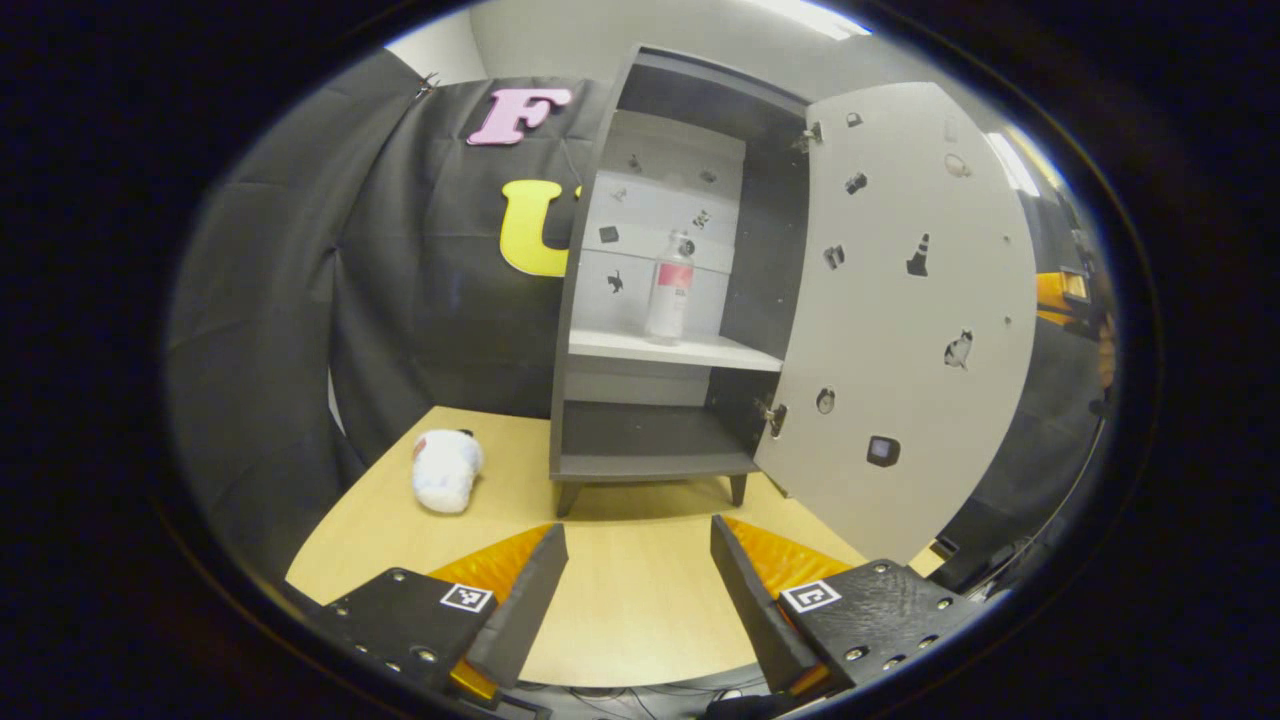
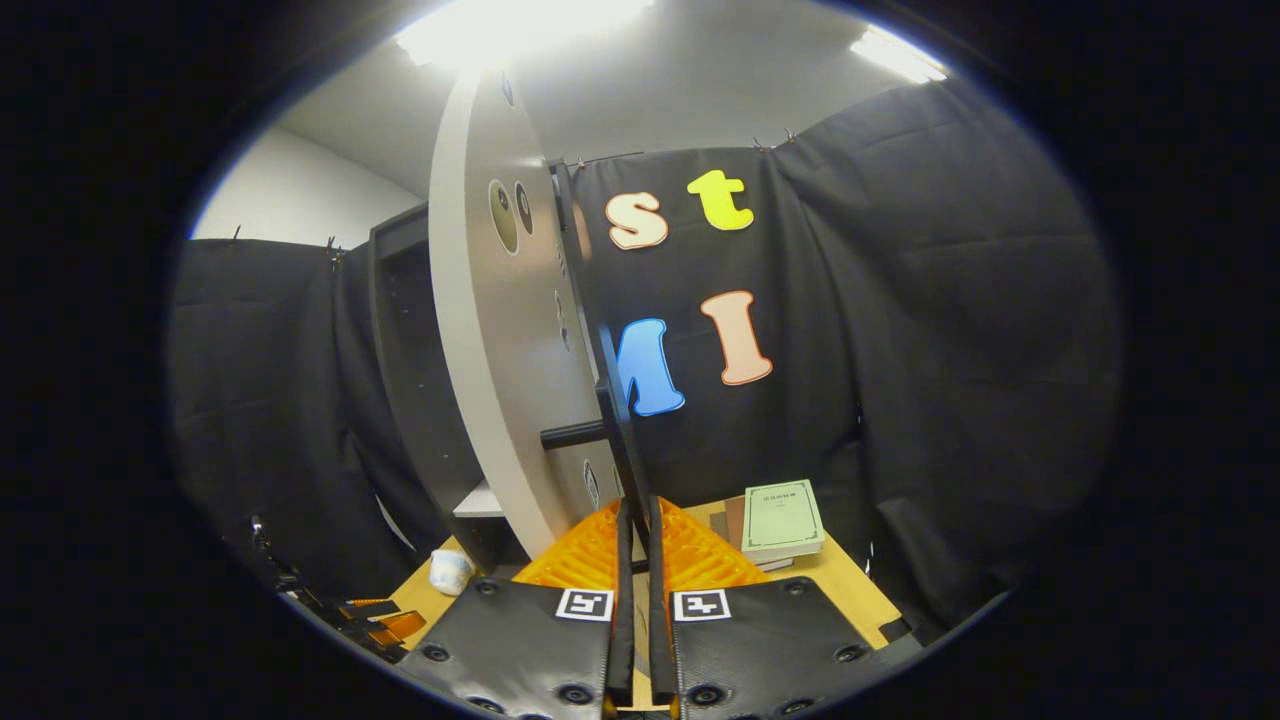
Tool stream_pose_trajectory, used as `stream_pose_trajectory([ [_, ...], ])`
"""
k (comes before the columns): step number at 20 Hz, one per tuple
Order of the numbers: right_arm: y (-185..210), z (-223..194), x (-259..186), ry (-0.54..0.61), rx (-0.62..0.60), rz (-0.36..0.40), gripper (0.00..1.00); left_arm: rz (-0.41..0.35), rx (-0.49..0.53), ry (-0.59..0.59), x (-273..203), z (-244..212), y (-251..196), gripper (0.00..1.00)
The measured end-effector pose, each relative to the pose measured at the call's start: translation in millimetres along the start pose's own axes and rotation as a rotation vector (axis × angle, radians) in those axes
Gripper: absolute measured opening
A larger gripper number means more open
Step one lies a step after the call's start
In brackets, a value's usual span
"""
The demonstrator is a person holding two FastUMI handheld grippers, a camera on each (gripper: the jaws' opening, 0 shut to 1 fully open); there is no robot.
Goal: Open the cabinet door with the right hand, grasp the bottle in the cabinet with the left hand and place it on the coaster, then close the cabinet door with the right hand.
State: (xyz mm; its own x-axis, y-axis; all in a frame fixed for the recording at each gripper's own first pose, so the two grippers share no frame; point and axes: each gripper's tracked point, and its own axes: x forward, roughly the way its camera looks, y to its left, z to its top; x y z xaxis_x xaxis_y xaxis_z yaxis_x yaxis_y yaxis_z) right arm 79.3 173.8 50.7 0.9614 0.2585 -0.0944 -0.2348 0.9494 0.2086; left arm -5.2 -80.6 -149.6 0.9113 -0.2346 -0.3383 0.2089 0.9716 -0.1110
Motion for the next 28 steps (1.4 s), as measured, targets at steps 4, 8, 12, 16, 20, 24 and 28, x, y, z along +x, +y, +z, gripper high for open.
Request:
stream_pose_trajectory([
  [4,-2,-4,0,0.004,0.070,0.000,0.08,-0.022,0.036,-0.017,1,10,-4,0.89],
  [8,-23,-6,-10,-0.010,0.160,-0.077,0.03,-0.029,0.083,-0.044,14,28,-9,0.89],
  [12,-65,-15,-15,-0.008,0.178,-0.228,0.00,-0.038,0.094,-0.055,28,35,-15,0.89],
  [16,-90,-20,-11,0.022,0.112,-0.331,0.02,-0.051,0.082,-0.088,39,55,-23,0.89],
  [20,-106,-12,11,-0.006,0.055,-0.389,0.03,-0.068,0.136,-0.115,56,79,-27,0.90],
  [24,-117,-3,37,-0.007,0.023,-0.399,0.02,-0.060,0.135,-0.125,85,103,-31,0.87],
  [28,-129,9,64,-0.059,0.003,-0.394,0.03,-0.046,0.135,-0.150,122,140,-32,0.87],
])
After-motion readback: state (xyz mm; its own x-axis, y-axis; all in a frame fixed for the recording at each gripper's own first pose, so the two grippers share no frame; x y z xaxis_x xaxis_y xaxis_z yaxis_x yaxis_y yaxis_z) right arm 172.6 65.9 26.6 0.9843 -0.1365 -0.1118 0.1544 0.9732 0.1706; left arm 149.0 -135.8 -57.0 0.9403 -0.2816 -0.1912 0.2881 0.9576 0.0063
